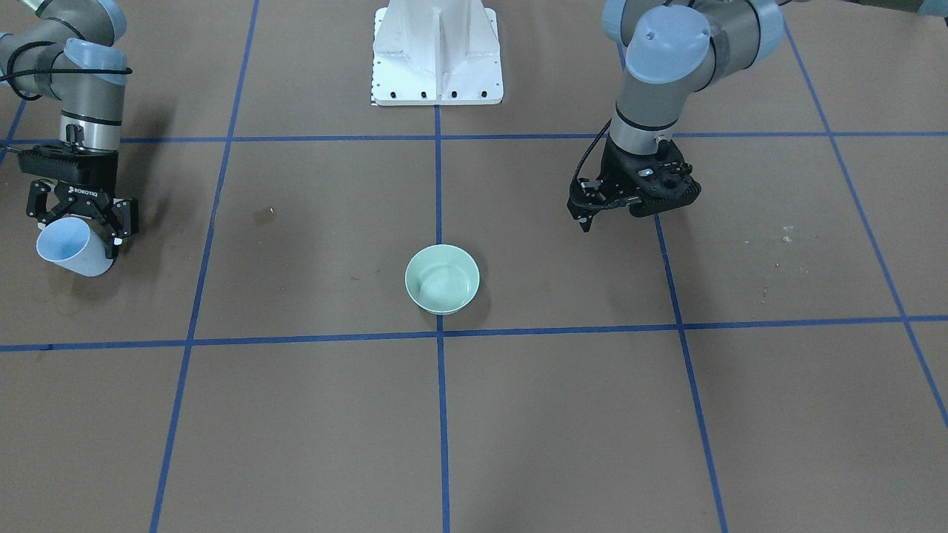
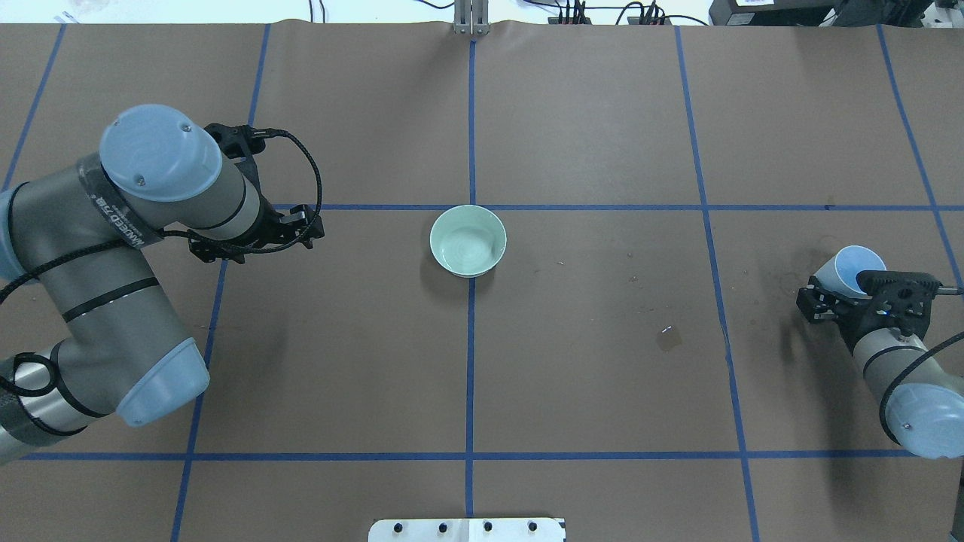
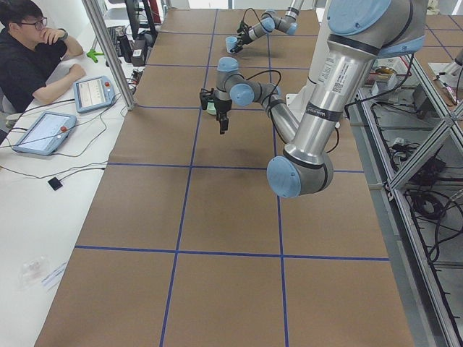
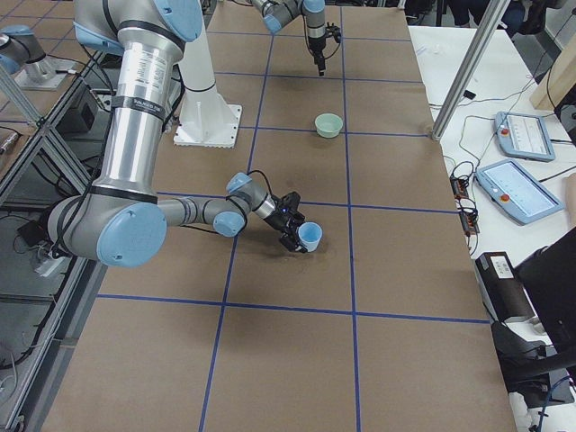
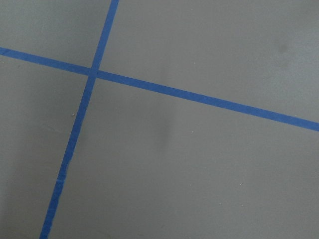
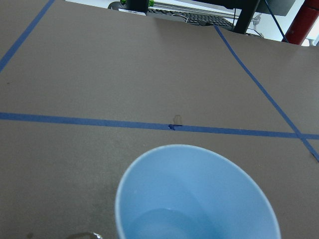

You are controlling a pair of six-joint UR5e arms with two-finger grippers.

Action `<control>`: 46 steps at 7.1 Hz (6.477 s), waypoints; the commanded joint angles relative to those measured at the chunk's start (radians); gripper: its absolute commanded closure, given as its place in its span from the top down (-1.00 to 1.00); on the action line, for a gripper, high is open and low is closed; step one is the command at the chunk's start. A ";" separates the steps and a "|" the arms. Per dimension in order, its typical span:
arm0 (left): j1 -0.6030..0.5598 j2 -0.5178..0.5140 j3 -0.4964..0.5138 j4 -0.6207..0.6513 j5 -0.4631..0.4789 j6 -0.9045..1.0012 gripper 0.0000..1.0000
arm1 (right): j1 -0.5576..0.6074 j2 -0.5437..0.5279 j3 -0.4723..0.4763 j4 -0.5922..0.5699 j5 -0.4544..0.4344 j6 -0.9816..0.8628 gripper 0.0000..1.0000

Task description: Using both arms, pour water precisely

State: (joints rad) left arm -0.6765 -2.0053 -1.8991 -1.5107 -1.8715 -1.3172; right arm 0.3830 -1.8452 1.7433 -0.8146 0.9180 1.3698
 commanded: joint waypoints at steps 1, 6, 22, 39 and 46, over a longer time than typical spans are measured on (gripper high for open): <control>0.000 0.000 0.000 0.001 0.000 0.001 1.00 | 0.013 0.000 -0.007 0.000 -0.001 -0.011 0.98; 0.002 0.002 0.000 0.001 0.000 0.000 1.00 | 0.056 0.041 -0.008 0.000 0.005 -0.014 -0.99; -0.196 0.152 -0.052 -0.003 -0.080 0.501 1.00 | 0.168 0.738 0.120 -0.310 0.668 -0.828 -1.00; -0.215 0.161 0.037 -0.059 -0.078 0.504 1.00 | 0.145 1.242 -0.287 -1.178 0.849 -1.118 -1.00; -0.216 0.161 0.037 -0.059 -0.078 0.506 1.00 | 0.166 1.328 -0.383 -1.275 0.842 -1.252 -1.00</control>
State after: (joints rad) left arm -0.8923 -1.8439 -1.8623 -1.5693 -1.9497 -0.8115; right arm 0.5488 -0.5236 1.3637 -2.0737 1.7631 0.1338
